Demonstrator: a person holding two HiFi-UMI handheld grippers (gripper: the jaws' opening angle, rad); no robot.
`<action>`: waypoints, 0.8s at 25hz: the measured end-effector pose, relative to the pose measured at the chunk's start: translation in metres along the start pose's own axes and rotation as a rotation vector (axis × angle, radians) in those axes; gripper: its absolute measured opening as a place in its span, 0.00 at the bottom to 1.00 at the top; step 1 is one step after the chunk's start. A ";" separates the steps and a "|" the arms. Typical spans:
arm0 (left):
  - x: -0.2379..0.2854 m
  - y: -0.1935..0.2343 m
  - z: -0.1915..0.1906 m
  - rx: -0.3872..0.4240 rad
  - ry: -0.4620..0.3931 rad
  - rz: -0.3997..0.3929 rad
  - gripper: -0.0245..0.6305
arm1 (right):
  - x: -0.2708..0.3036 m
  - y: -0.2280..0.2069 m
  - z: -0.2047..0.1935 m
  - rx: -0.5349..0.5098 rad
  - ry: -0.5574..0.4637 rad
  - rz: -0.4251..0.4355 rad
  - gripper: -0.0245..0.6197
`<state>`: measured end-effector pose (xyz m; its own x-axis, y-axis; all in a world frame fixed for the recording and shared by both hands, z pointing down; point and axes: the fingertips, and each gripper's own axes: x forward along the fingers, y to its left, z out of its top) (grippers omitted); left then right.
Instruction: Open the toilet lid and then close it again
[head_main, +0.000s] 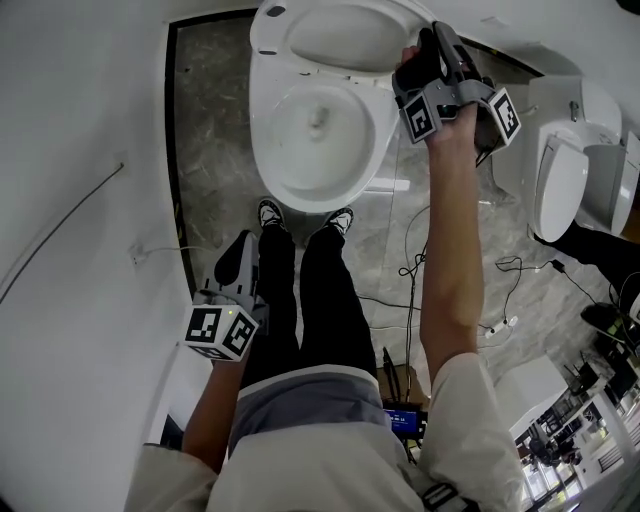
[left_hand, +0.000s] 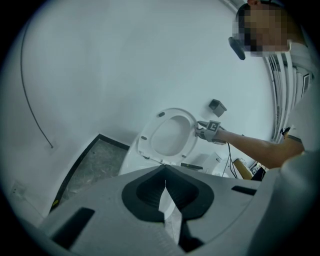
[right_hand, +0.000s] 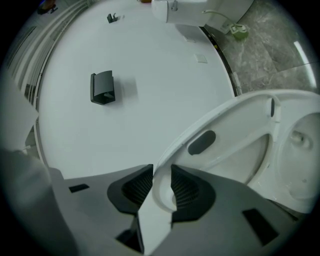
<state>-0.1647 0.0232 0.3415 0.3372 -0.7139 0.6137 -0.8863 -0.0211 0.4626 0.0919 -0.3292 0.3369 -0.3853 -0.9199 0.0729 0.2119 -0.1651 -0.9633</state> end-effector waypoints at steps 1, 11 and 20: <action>-0.002 -0.001 -0.003 0.002 -0.002 -0.003 0.05 | 0.000 0.000 0.000 0.000 -0.001 0.001 0.20; -0.015 -0.007 -0.015 0.019 -0.015 -0.021 0.05 | -0.002 0.002 0.000 0.050 -0.038 0.036 0.19; 0.005 0.003 -0.007 0.031 -0.005 -0.024 0.05 | 0.002 0.004 0.006 -0.002 -0.004 0.087 0.20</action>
<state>-0.1634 0.0244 0.3508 0.3570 -0.7161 0.5998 -0.8876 -0.0601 0.4567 0.0971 -0.3340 0.3343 -0.3618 -0.9322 -0.0105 0.2423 -0.0832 -0.9666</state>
